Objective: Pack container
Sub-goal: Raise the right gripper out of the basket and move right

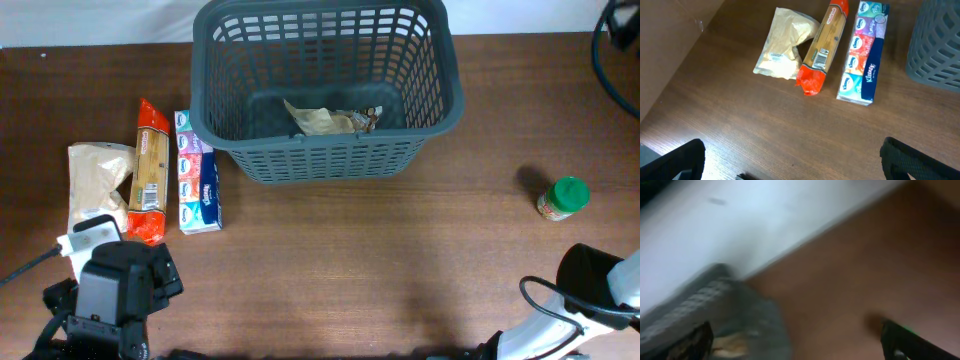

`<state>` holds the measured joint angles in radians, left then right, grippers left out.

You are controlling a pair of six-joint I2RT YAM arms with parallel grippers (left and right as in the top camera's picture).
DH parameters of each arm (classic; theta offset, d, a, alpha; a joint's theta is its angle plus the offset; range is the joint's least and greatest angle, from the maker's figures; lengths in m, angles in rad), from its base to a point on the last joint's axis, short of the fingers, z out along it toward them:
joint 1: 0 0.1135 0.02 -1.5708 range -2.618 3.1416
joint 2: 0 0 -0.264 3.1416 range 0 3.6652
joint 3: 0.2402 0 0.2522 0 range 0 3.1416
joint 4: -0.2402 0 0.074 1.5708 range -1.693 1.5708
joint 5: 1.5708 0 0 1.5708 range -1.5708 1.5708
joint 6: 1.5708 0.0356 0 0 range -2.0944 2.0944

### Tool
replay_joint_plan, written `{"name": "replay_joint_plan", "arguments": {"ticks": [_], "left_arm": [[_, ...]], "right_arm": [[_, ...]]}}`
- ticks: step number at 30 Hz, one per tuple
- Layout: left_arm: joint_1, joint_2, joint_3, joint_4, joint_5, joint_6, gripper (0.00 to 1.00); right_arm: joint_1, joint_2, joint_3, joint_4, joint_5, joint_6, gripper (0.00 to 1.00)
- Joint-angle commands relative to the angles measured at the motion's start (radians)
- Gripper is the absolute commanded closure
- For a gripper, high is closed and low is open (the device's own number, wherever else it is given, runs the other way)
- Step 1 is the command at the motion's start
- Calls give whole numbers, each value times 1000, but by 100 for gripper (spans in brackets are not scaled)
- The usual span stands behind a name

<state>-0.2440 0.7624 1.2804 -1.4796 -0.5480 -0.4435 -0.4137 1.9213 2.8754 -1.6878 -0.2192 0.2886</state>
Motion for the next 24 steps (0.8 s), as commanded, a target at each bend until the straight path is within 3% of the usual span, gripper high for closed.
{"name": "replay_joint_plan", "arguments": {"ticks": [1,6,10,18,24], "left_arm": [[-2,2,10,2,10,-12,0],[-2,2,10,4,10,-13,0],[-2,2,10,1,11,-13,0],[-2,2,10,6,11,-13,0],[-2,2,10,5,10,-12,0]], "right_arm": [[-6,4,-13,-11,259,-21,1],[-6,4,-42,-11,231,-22,1],[-6,6,-74,-10,62,-48,1],[-6,33,-216,-11,339,49,1],[-6,60,-460,19,366,130,1]]}}
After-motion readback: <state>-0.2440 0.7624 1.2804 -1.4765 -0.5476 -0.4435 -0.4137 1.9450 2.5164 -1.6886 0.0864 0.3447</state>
